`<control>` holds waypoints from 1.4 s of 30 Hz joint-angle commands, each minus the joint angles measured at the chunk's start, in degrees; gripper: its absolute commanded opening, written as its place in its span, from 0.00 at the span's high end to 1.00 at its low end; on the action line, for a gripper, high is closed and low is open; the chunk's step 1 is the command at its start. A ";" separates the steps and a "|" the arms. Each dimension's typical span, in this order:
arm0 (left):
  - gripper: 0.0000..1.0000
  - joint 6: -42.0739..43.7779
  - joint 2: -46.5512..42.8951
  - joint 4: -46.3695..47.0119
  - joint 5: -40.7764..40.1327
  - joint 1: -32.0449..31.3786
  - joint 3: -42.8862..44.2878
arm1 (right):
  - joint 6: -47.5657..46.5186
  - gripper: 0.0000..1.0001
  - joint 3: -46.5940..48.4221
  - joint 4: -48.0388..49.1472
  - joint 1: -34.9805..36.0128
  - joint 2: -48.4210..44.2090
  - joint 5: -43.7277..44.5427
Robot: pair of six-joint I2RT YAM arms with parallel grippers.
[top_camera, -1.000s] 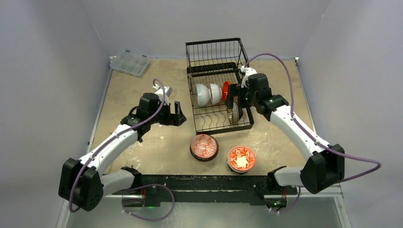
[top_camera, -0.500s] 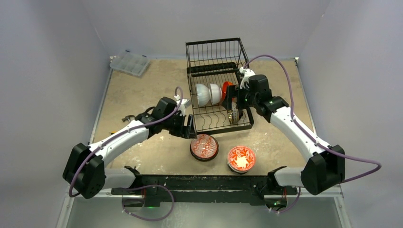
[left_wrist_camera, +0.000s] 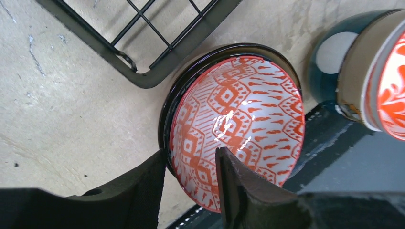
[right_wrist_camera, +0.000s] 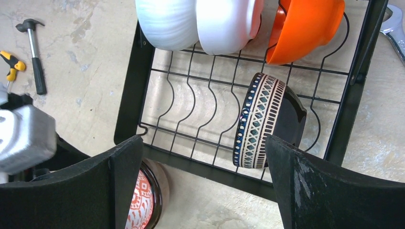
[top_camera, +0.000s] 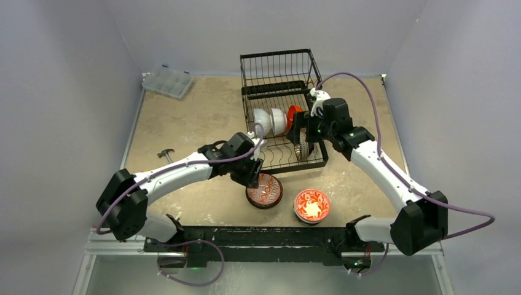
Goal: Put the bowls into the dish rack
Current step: Pick up the bowl from the center of the board.
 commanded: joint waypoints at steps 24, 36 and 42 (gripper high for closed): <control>1.00 1.47 -1.36 -2.45 -9.51 -4.75 8.24 | 0.25 0.01 1.83 1.50 -0.15 -1.46 -3.53; 1.00 -1.99 -6.97 3.77 -2.30 1.58 7.04 | 2.87 0.01 2.27 3.21 -0.15 -2.09 -9.54; 1.00 -7.09 -10.50 14.10 11.31 10.68 2.13 | 5.73 0.01 1.88 5.03 -0.14 -2.41 -12.41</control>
